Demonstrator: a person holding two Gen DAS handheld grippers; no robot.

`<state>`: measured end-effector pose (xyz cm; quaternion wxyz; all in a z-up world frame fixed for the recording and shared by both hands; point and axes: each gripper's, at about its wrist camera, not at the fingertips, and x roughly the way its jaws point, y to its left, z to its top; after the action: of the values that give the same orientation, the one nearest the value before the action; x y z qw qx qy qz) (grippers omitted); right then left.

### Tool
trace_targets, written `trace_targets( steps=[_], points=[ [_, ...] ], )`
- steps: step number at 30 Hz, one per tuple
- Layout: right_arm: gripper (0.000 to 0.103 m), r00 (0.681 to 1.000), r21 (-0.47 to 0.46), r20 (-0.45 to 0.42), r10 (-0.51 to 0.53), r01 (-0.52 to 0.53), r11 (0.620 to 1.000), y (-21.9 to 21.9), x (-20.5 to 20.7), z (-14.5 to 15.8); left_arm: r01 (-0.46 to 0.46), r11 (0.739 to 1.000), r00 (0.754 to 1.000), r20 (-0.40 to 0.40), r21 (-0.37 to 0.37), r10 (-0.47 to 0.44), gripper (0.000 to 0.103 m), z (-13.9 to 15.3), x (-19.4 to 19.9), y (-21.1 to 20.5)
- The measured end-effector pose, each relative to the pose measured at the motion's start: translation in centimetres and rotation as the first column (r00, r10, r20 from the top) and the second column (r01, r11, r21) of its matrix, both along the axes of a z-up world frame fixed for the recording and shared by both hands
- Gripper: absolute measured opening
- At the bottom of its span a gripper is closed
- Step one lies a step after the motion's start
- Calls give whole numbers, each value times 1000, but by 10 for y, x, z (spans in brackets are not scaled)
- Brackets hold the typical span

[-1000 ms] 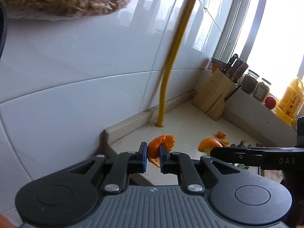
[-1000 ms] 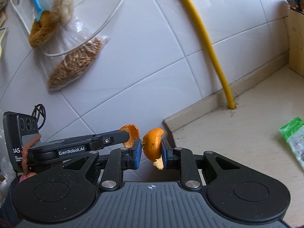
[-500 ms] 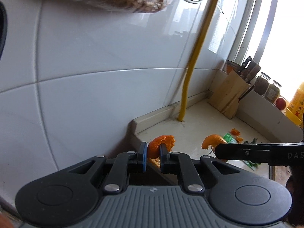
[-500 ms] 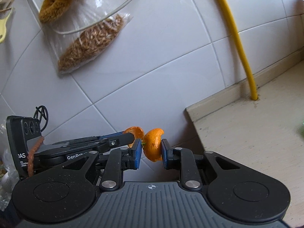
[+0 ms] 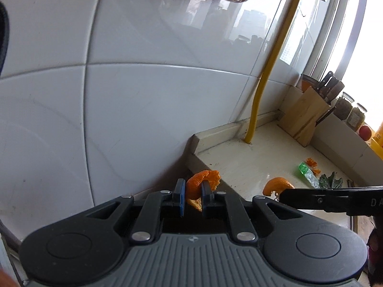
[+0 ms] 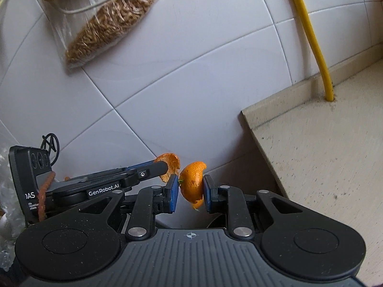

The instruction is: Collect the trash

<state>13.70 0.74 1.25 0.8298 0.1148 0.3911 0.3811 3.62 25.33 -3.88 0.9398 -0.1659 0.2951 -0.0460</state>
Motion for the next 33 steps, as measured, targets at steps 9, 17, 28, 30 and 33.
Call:
trace_targets(
  steps=[9,17,28,30,33],
  points=[
    [29,999,-30,-37,-22,21,999,12,0,-13,5,1000,999,-41,-21,-5,12,-21,5,10],
    [29,995,-64,-93,-30,24,998,19,5,-33,10,1000,996,-89,-16,-12,12,-36,10,10],
    [29,988,-101,-151,-36,21,995,24,14,-59,13,1000,989,-147,22,-10,12,-50,18,6],
    [29,986,-108,-162,-37,20,994,27,16,-64,14,1000,987,-161,27,-10,12,-53,20,5],
    [33,984,-124,-173,-38,17,992,30,19,-71,19,999,984,-179,38,-12,12,-57,22,3]
  ],
)
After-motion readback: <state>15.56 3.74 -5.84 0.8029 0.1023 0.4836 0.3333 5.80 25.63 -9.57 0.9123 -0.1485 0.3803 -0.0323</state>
